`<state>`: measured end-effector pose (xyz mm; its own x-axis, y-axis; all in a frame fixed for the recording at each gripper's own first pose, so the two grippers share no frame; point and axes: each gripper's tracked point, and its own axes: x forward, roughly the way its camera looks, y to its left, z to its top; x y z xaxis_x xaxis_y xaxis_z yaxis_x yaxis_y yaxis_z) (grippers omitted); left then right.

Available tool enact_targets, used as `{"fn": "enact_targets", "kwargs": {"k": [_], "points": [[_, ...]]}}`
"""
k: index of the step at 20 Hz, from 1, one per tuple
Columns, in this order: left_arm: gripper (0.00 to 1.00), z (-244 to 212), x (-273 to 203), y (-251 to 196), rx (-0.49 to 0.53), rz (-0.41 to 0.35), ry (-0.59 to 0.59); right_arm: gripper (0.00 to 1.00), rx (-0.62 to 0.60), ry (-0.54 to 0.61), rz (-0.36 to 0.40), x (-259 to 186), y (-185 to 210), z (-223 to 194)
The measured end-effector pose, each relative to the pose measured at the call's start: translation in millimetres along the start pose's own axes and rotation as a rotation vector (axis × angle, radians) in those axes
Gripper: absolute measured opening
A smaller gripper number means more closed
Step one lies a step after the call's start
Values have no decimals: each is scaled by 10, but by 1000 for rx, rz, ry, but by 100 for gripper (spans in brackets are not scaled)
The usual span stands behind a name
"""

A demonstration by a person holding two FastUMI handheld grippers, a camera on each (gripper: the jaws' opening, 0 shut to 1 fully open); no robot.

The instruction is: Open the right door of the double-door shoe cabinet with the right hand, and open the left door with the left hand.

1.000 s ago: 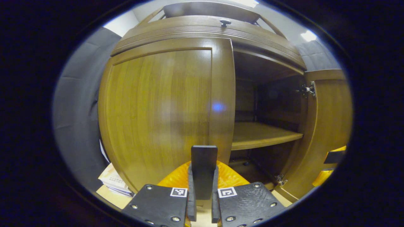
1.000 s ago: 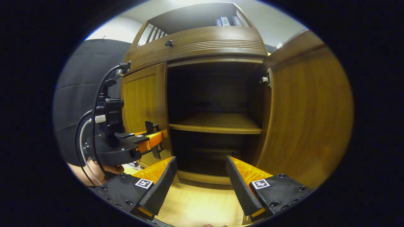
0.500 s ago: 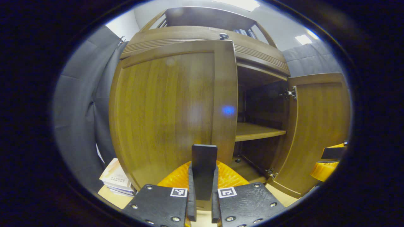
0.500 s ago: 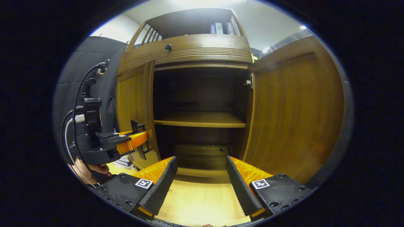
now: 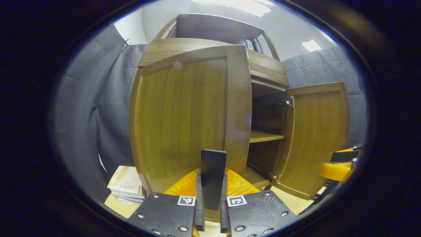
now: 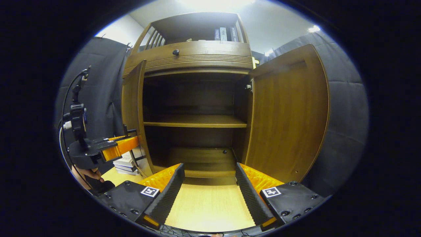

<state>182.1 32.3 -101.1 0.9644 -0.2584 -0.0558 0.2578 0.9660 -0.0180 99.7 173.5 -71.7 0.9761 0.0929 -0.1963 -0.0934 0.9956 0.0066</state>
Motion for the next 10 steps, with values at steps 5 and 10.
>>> {"fn": "enact_targets", "kwargs": {"k": [5, 10], "points": [[22, 0, -252, 146, 4, 7, -7, 98, -7, 0, 2, -10, 24, -18], [22, -1, -520, 367, 5, 51, -17, 97, -18, -4, 36, 17, 166, -15]]}}
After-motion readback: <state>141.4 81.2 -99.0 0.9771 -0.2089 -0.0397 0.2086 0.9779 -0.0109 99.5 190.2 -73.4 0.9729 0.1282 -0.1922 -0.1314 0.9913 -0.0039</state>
